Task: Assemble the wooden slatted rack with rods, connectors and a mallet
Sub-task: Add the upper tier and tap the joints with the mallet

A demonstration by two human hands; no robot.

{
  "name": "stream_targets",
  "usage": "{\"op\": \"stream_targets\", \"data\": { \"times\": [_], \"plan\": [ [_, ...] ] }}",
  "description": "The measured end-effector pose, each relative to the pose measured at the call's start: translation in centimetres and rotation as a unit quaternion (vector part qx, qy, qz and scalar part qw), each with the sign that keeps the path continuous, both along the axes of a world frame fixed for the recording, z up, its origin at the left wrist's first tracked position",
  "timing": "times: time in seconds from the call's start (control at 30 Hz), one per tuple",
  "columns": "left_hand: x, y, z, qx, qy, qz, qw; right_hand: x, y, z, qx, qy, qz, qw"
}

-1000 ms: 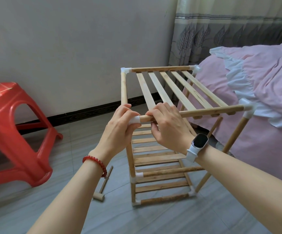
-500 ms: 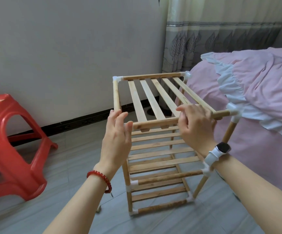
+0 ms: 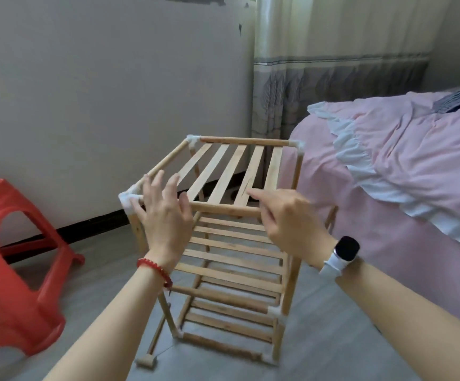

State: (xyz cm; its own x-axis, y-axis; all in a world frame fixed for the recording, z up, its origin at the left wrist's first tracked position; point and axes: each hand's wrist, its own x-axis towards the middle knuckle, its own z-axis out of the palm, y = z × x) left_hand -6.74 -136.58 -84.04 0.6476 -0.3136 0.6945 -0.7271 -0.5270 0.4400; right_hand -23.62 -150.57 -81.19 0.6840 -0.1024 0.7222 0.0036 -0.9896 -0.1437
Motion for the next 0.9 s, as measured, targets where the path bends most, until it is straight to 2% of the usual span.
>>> {"op": "stream_targets", "data": {
  "times": [0.1, 0.17, 0.27, 0.33, 0.4, 0.47, 0.53, 0.6, 0.7, 0.8, 0.9],
  "plan": [
    [-5.8, -1.8, -2.6, -0.043, -0.119, -0.12, 0.985, -2.6, -3.2, -0.2, 0.158, -0.1, -0.052, 0.981],
    [-9.6, -2.8, -5.5, -0.039, -0.11, -0.198, 0.973, -5.2, -5.8, -2.5, 0.244, -0.111, -0.137, 0.954],
    [-13.9, -3.9, -10.0, 0.003, -0.055, -0.267, 0.962, -9.5, -8.7, -8.8, 0.335, -0.032, -0.244, 0.909],
    [-17.2, -4.6, -12.6, 0.064, -0.063, -0.36, 0.929, -12.1, -9.8, -13.2, 0.389, 0.038, -0.275, 0.879],
    [-20.2, -6.3, -14.6, 0.154, -0.03, -0.43, 0.889, -14.2, -10.7, -17.2, 0.428, 0.098, -0.288, 0.851],
    [-21.7, -10.1, -16.4, 0.212, 0.042, -0.402, 0.89, -15.9, -11.8, -20.6, 0.46, 0.136, -0.296, 0.826],
    [-21.5, -15.0, -17.1, 0.245, 0.129, -0.321, 0.906, -16.8, -13.5, -22.9, 0.482, 0.144, -0.307, 0.808],
    [-20.6, -19.7, -17.7, 0.273, 0.176, -0.239, 0.915, -17.4, -15.3, -24.9, 0.489, 0.156, -0.317, 0.798],
    [-18.2, -26.3, -18.9, 0.282, 0.184, -0.13, 0.933, -16.6, -19.6, -27.9, 0.505, 0.177, -0.322, 0.781],
    [-14.0, -32.3, -19.5, 0.253, 0.122, -0.039, 0.959, -11.9, -26.6, -30.1, 0.5, 0.187, -0.291, 0.794],
    [-11.5, -35.4, -21.1, 0.3, 0.148, 0.027, 0.942, -5.7, -32.2, -30.8, 0.538, 0.178, -0.263, 0.781]
  ]
}}
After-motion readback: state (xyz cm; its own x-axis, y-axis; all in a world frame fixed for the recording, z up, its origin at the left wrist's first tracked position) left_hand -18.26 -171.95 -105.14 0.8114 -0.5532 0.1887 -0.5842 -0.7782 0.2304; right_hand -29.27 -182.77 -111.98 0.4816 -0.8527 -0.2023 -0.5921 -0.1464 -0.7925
